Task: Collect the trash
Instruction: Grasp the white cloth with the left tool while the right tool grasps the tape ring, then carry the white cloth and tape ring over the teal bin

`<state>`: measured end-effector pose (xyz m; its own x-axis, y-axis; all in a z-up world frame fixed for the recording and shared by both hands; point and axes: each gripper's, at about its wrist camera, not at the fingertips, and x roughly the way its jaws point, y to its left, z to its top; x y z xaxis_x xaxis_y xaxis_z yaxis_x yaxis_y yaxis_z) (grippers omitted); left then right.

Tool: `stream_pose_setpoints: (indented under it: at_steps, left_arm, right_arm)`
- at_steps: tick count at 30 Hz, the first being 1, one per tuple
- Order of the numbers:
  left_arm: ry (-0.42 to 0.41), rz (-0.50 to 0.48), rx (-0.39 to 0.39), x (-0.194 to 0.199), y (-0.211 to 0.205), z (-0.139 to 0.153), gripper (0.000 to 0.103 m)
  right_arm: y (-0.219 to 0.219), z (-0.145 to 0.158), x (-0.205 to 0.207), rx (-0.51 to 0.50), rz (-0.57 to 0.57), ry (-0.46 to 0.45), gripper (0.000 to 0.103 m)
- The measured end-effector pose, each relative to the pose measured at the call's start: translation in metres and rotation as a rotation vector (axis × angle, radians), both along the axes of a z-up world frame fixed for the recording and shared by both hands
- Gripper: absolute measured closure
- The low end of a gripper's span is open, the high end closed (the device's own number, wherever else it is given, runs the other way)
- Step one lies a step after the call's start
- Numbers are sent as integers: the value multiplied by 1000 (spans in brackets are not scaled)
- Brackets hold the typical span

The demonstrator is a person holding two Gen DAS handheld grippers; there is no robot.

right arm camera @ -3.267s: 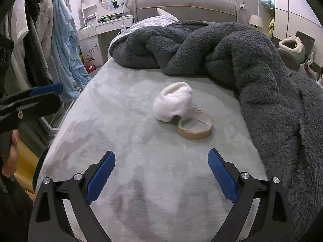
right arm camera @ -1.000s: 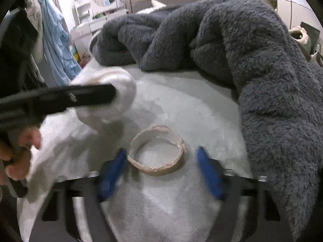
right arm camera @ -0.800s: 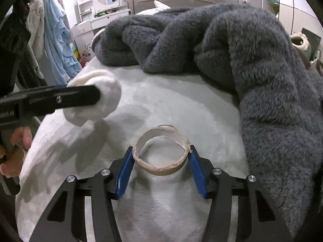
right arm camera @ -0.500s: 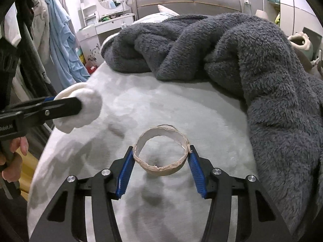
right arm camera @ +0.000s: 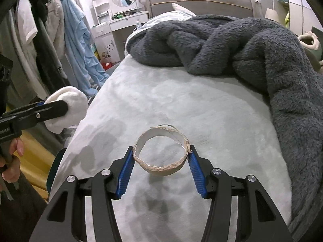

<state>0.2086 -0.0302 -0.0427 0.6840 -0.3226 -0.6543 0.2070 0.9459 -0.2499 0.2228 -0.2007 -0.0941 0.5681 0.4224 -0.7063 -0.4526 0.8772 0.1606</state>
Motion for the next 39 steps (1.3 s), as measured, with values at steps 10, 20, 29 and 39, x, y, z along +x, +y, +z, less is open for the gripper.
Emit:
stream_pose_setpoints:
  at_steps: [10,20,29,39]
  left_arm:
    - [9,108,-1,-37,36,7,57]
    - [46,196,9,-65,72,2,57]
    - [111,242,25,-75,104,-16,57]
    - [235,268,51,-81,134,-49,57]
  right_arm:
    - [15,8,-29,-19,28,1,49]
    - [38,26,-50,5,52,-5,49]
    - [68,47,-58,23,88,-21,49]
    - [122,47,-65,16,176,-2,49]
